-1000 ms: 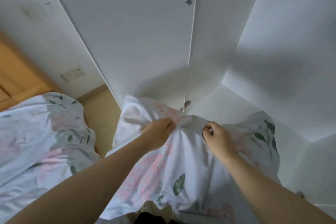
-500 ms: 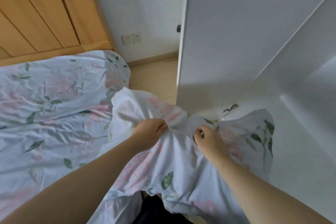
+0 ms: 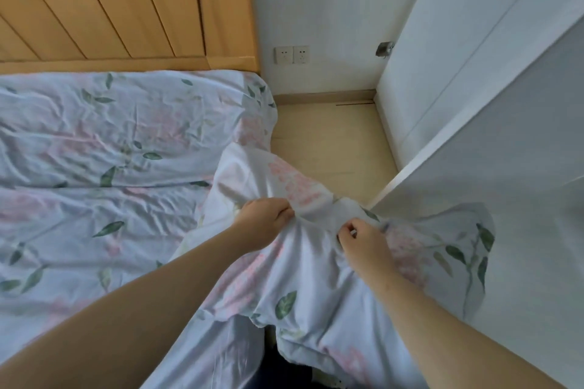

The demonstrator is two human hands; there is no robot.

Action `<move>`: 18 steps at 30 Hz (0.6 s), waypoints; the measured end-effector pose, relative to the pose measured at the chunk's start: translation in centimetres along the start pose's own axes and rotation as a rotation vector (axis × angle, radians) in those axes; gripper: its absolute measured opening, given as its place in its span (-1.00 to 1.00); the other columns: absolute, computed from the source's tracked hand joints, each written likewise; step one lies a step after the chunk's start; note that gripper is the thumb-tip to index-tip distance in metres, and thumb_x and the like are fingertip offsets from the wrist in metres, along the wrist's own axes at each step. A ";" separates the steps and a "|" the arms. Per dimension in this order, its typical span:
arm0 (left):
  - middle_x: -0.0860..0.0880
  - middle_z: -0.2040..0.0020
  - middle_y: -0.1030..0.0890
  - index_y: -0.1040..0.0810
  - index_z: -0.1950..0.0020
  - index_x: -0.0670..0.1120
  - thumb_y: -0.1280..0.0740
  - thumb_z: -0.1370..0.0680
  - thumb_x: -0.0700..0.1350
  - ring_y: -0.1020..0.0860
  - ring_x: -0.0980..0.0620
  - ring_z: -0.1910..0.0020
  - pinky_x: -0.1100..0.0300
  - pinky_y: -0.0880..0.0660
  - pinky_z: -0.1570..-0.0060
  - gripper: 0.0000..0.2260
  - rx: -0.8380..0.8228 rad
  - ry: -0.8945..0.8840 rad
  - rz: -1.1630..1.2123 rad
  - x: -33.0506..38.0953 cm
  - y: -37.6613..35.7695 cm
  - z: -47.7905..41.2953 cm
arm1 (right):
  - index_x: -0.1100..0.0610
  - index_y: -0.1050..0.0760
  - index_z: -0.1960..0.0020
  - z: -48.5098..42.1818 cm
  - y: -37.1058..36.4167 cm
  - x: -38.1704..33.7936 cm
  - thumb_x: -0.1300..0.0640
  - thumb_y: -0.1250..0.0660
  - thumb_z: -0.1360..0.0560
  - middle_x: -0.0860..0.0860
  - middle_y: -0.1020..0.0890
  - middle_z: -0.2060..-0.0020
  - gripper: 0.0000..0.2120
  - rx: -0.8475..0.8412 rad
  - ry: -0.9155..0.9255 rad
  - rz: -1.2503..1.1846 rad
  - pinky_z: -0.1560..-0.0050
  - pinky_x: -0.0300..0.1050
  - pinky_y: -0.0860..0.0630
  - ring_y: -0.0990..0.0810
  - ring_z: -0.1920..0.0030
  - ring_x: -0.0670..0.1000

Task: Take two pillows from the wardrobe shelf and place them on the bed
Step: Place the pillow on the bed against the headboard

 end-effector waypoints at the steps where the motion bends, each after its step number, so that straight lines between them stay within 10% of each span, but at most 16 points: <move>1: -0.11 -0.03 -0.61 -0.53 -0.02 -0.15 -0.09 -0.61 -0.05 -0.52 -0.11 -0.04 0.09 -0.37 -0.07 -0.73 0.021 0.017 0.017 -1.3 1.2 -0.2 | 0.21 -0.35 0.31 -0.6 -0.8 -1.6 0.19 -0.13 -0.49 0.14 -0.43 0.40 -0.78 -0.017 0.012 -0.010 0.29 -0.07 -0.29 -0.40 0.35 0.12; 12: -0.12 -0.02 -0.61 -0.53 -0.03 -0.16 -0.08 -0.61 -0.06 -0.51 -0.13 -0.01 0.14 -0.24 0.01 -0.72 0.230 0.211 0.105 -13.4 10.5 -0.1 | 0.11 -0.22 0.44 -6.1 -8.9 -15.5 0.19 -0.16 -0.50 0.00 -0.33 0.51 -0.66 -0.148 0.187 0.042 0.36 -0.10 -0.20 -0.27 0.44 0.00; 18: -0.14 -0.05 -0.61 -0.53 -0.03 -0.14 -0.09 -0.61 -0.07 -0.52 -0.16 -0.04 0.08 -0.35 -0.06 -0.74 0.330 0.363 0.163 -18.7 14.6 -0.9 | 0.33 -0.51 0.17 -11.1 -11.7 -23.0 0.14 -0.20 -0.49 0.15 -0.53 0.31 -0.75 -0.201 0.321 0.135 0.23 -0.09 -0.30 -0.44 0.25 0.12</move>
Point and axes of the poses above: each hand's wrist, its own z-axis away from the middle knuckle, its own y-axis out of the back of the hand, x = y × z, the point moved 9 cm from there along -z, towards the middle knuckle
